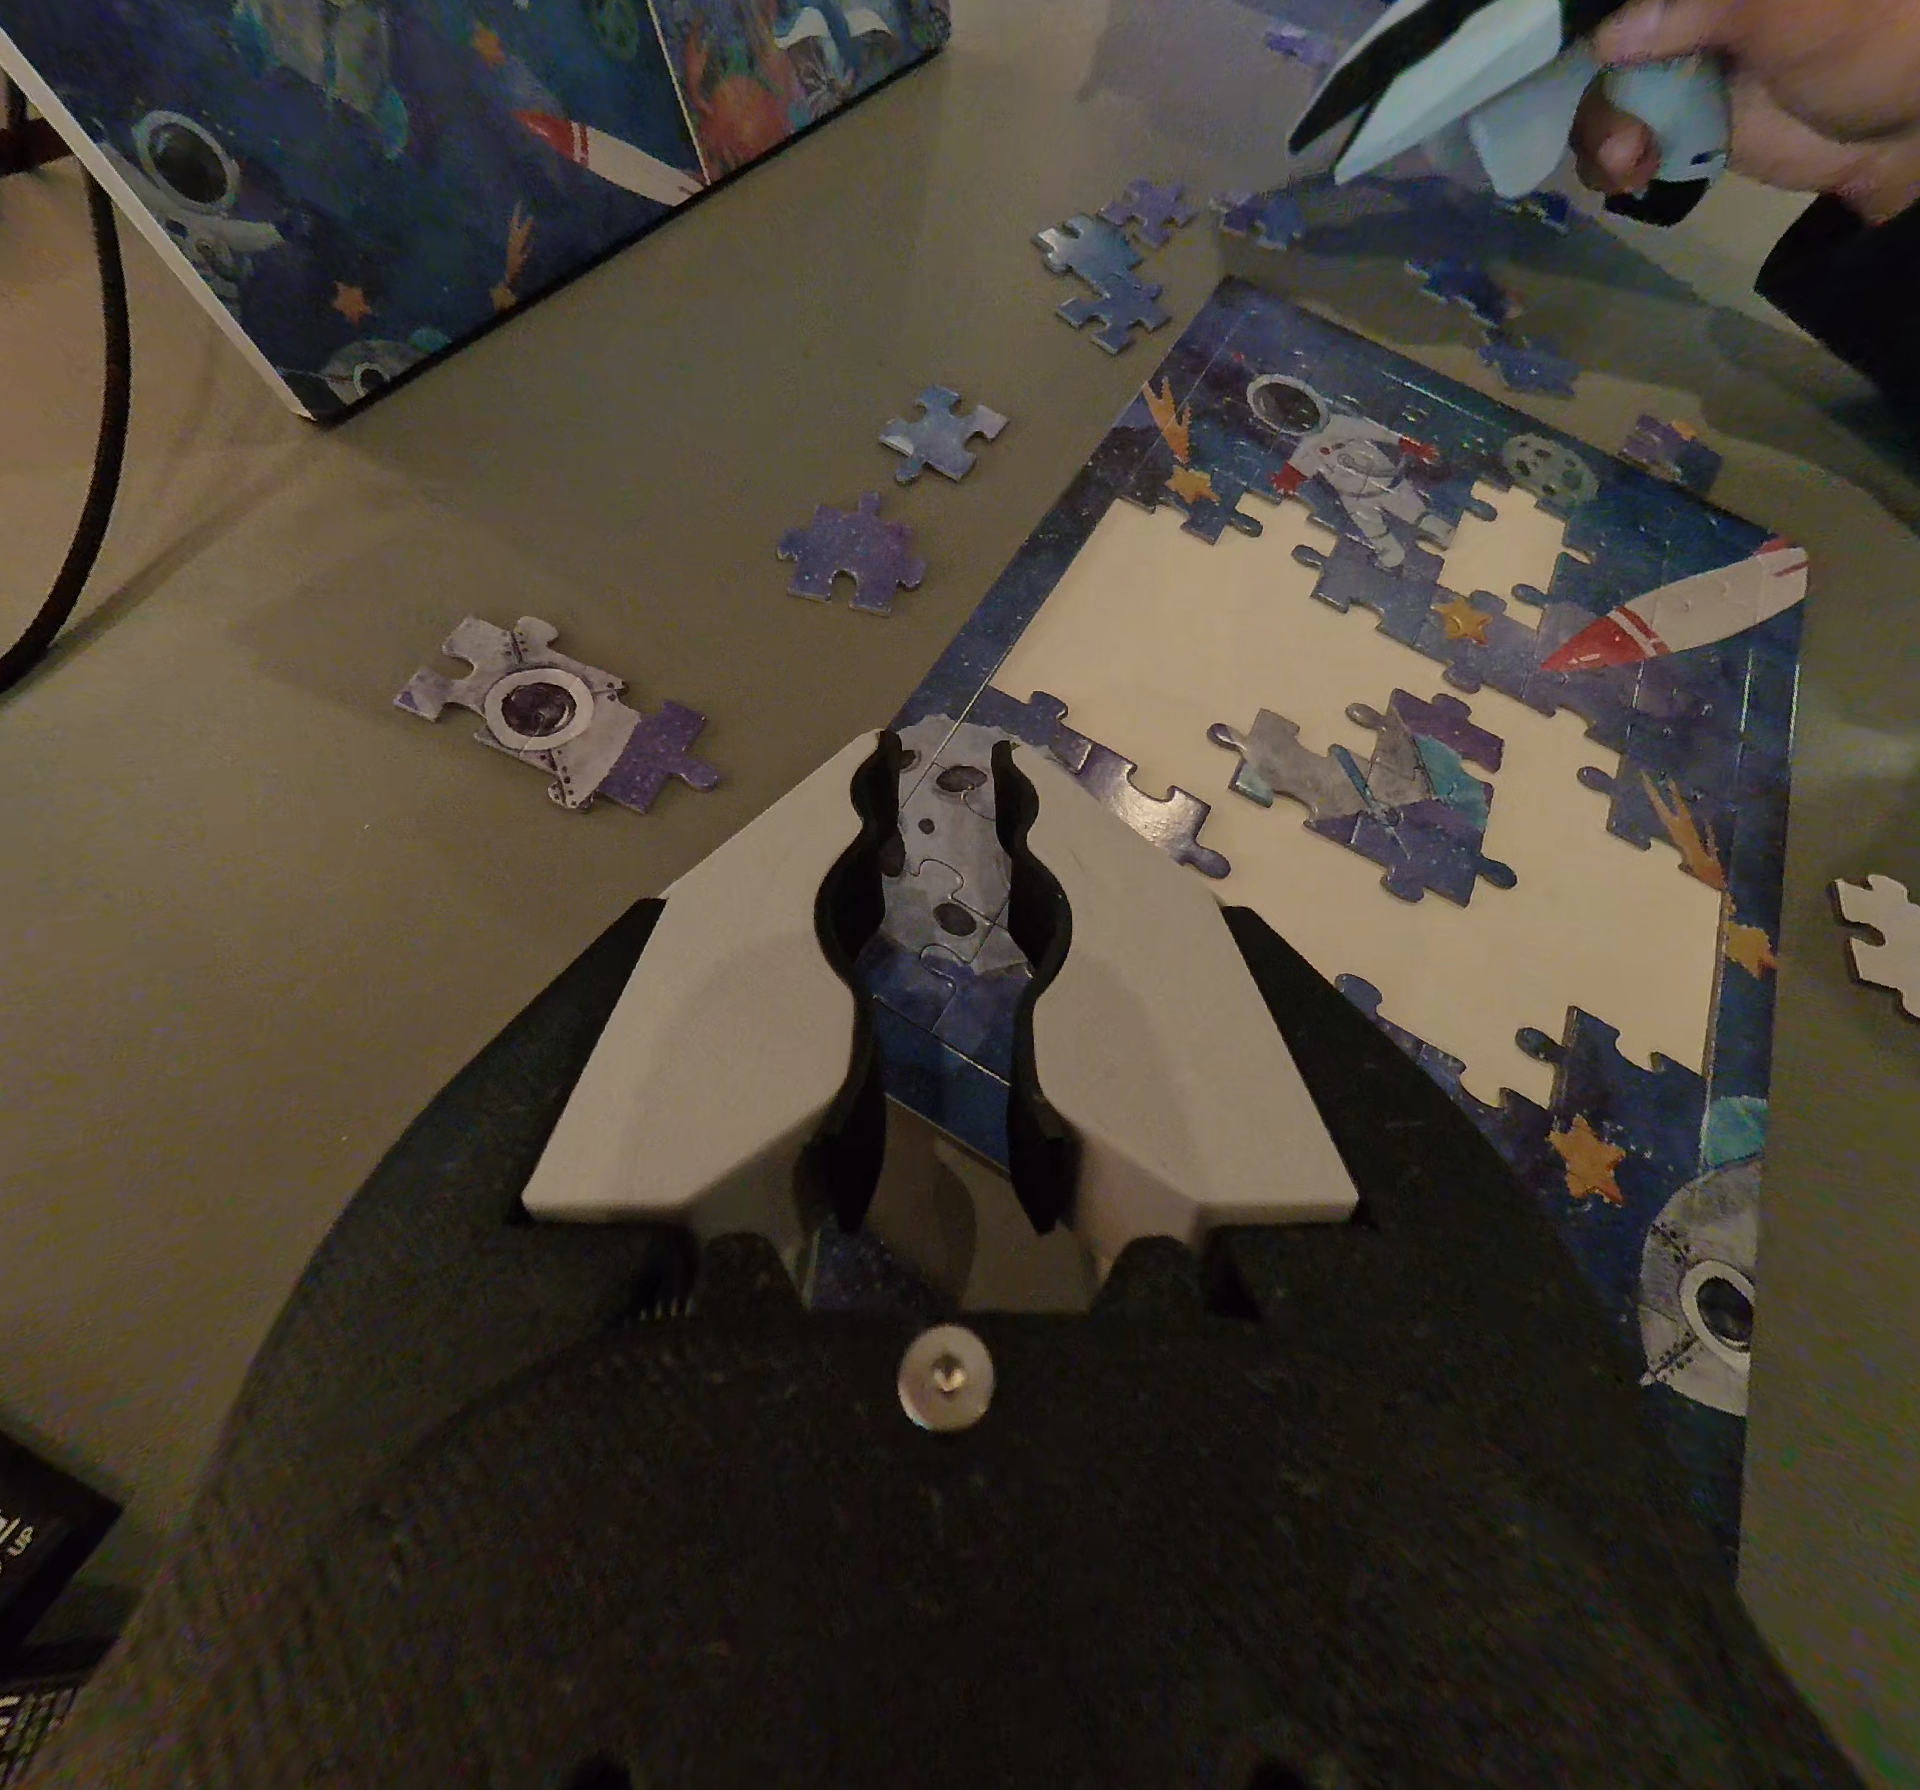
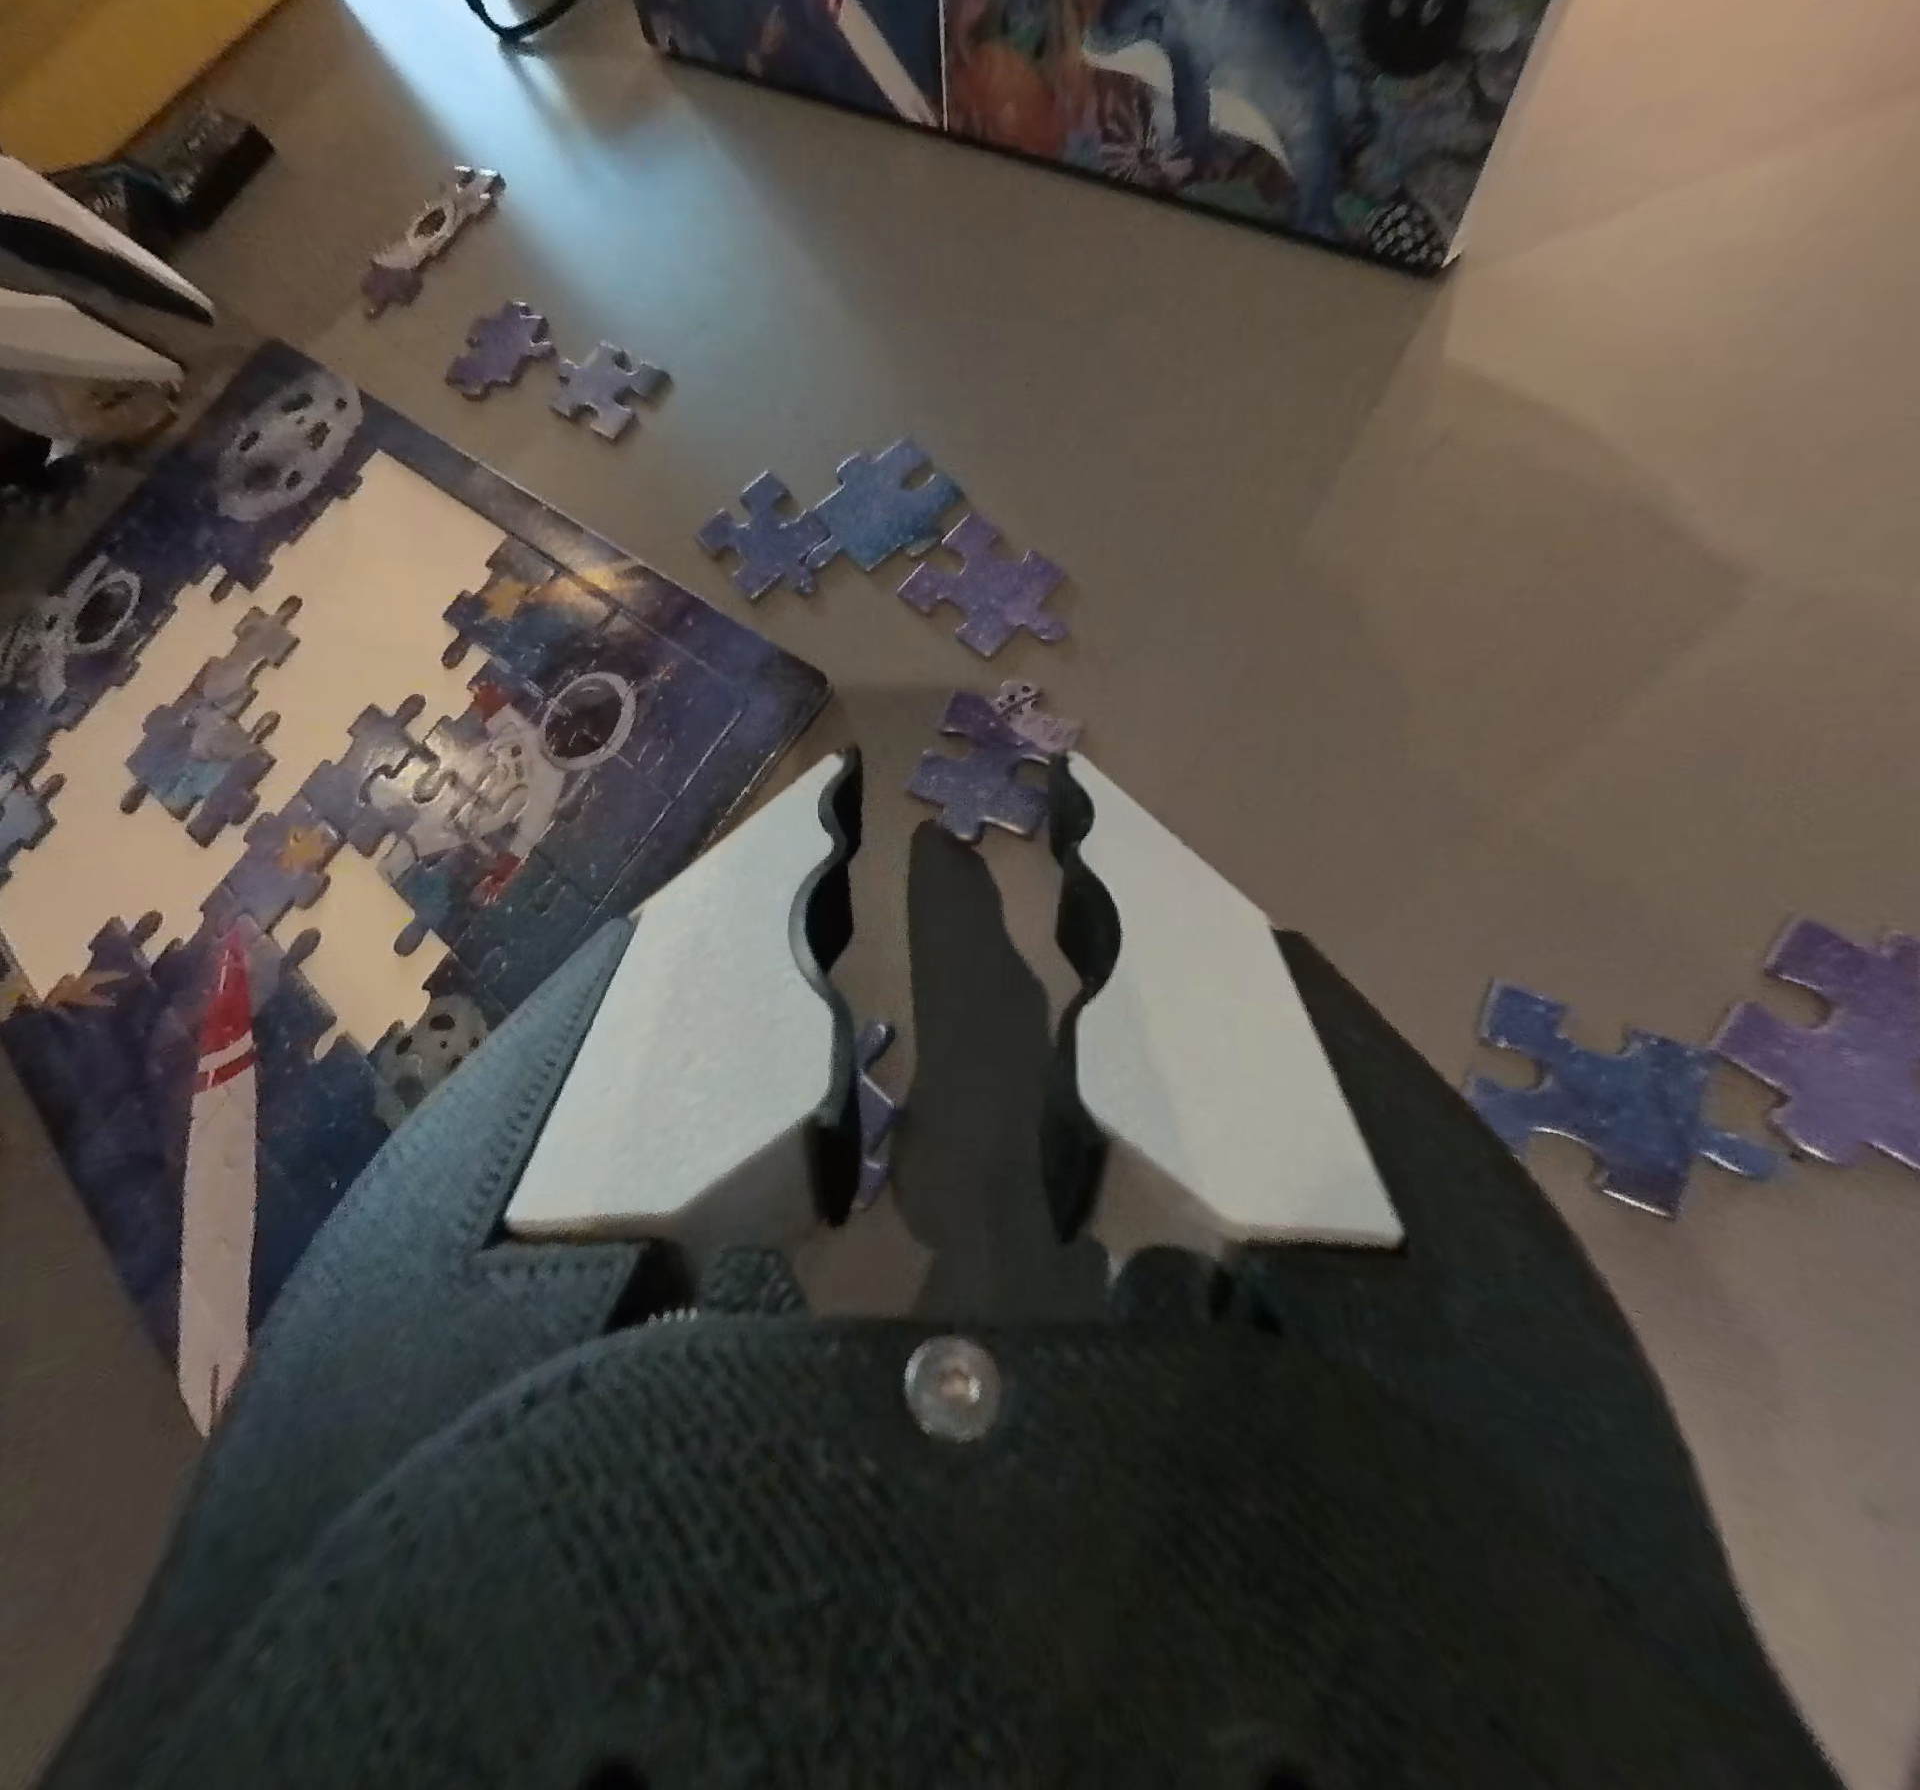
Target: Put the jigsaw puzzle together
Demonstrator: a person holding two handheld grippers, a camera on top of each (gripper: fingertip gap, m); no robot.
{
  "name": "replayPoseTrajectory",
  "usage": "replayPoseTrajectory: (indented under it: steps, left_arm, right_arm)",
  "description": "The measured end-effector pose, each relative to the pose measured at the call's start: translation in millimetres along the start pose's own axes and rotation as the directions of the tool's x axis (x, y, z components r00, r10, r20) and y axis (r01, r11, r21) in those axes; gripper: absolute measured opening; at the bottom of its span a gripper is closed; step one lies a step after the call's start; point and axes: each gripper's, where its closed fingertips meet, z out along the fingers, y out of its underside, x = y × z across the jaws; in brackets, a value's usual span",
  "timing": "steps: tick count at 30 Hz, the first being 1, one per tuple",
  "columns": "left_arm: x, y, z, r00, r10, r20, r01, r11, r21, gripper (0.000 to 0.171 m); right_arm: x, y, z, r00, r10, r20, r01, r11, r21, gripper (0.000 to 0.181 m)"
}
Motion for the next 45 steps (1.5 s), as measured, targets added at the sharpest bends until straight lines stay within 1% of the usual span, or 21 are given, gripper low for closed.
replayPoseTrajectory:
  steps: [4,10,17,20,23,27,31,37,43,45]
  left_arm:
    - [0,0,0,1.000,-0.001,-0.001,0.001,1.000,-0.001,0.015]
    - [0,0,0,1.000,-0.001,0.000,0.001,1.000,-0.002,0.015]
    - [0,0,0,1.000,-0.001,0.000,0.001,1.000,-0.002,0.015]
    - [0,0,0,1.000,-0.002,0.000,0.002,1.000,-0.002,0.015]
    - [0,0,0,1.000,-0.002,0.000,0.002,1.000,-0.002,0.015]
    - [-1,0,0,1.000,-0.007,-0.001,0.007,1.000,0.001,0.015]
    - [-1,1,1,1.000,-0.014,-0.004,0.014,1.000,-0.005,0.016]
    - [-2,2,1,1.000,-0.025,-0.005,0.025,1.000,-0.010,0.016]
    - [-4,0,-1,0.999,-0.037,-0.001,0.037,0.999,0.005,0.016]
    - [-8,1,-3,0.998,-0.051,0.022,0.051,0.999,0.006,0.013]
  right_arm:
    - [2,1,3,1.000,-0.005,-0.016,0.005,1.000,-0.004,0.041]
    - [2,10,9,0.999,-0.023,-0.029,0.022,0.998,-0.058,0.044]
    - [-2,14,7,1.000,-0.020,0.000,0.020,0.997,-0.077,0.038]
    - [-10,15,8,0.999,-0.009,0.053,0.013,0.996,-0.088,0.031]
    - [-21,0,6,0.996,-0.012,0.089,0.013,1.000,-0.011,0.029]
    - [-28,-26,-6,0.997,-0.041,0.069,0.032,0.992,0.125,0.028]
    - [-45,-46,-14,0.992,-0.086,0.092,0.062,0.969,0.237,0.020]
    - [-54,-52,-13,0.989,-0.125,0.084,0.098,0.957,0.275,0.018]
    - [-60,-54,-11,0.982,-0.105,0.156,0.052,0.950,0.307,0.016]
    - [-58,-50,-6,0.984,-0.134,0.118,0.096,0.955,0.279,0.016]
